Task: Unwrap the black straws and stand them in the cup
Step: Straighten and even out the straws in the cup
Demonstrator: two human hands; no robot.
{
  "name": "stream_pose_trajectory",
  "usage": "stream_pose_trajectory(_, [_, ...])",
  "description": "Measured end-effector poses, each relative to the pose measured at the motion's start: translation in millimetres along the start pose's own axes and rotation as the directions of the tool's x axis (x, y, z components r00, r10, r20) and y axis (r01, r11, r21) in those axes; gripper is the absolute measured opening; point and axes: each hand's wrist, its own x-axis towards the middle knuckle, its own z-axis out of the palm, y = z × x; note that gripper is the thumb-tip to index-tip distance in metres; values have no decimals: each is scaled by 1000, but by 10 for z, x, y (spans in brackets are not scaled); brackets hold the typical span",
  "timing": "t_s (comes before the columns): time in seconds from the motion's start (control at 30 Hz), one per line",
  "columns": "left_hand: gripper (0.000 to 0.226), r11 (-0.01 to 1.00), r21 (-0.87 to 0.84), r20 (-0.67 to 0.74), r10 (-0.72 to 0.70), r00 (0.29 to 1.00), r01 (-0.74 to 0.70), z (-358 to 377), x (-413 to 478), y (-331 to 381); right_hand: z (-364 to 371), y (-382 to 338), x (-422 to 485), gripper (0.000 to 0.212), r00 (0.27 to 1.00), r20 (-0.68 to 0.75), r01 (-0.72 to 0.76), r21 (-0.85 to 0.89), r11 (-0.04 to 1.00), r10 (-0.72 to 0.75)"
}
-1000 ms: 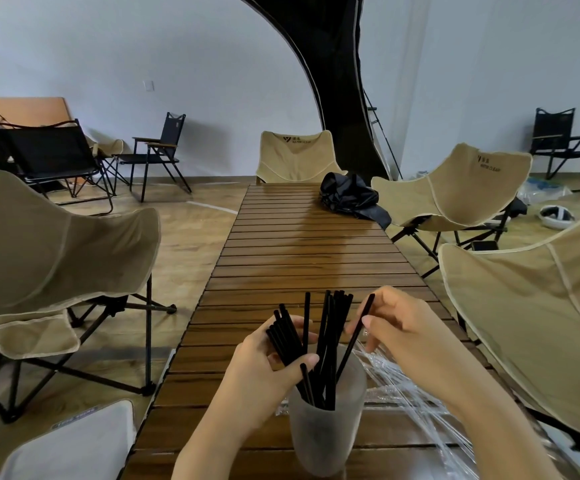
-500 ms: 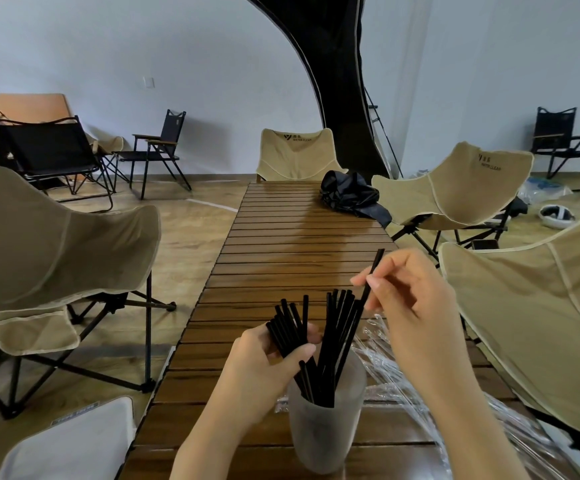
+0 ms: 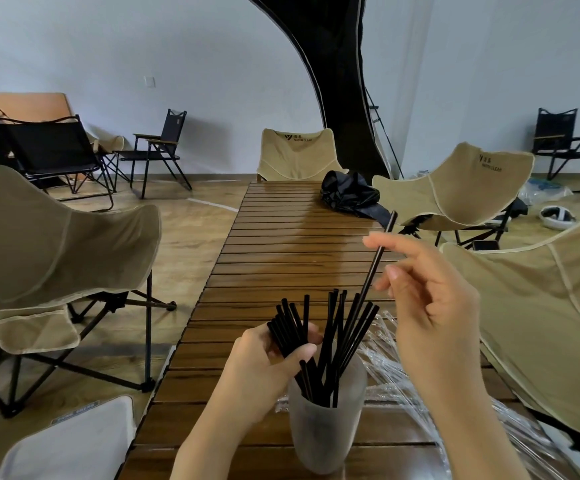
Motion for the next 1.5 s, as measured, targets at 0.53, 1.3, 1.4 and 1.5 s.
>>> stream_pose_trajectory(0.53, [21, 999, -9, 14, 44, 999, -44, -14, -17, 27, 152, 184, -94, 64, 932, -318, -229, -139, 963, 176])
stream_pose_trajectory(1.3, [31, 994, -38, 38, 101, 994, -100, -54, -41, 61, 247, 326, -168, 22, 879, -220, -462, -170, 870, 424])
stream_pose_trajectory(1.4, [28, 995, -17, 39, 97, 995, -96, -54, -34, 53, 274, 276, -158, 18, 915, -152, -399, -192, 897, 374])
stream_pose_trajectory(1.5, [25, 996, -11, 43, 89, 995, -88, -54, -28, 45, 289, 234, -137, 17, 924, -83, -380, -100, 920, 373])
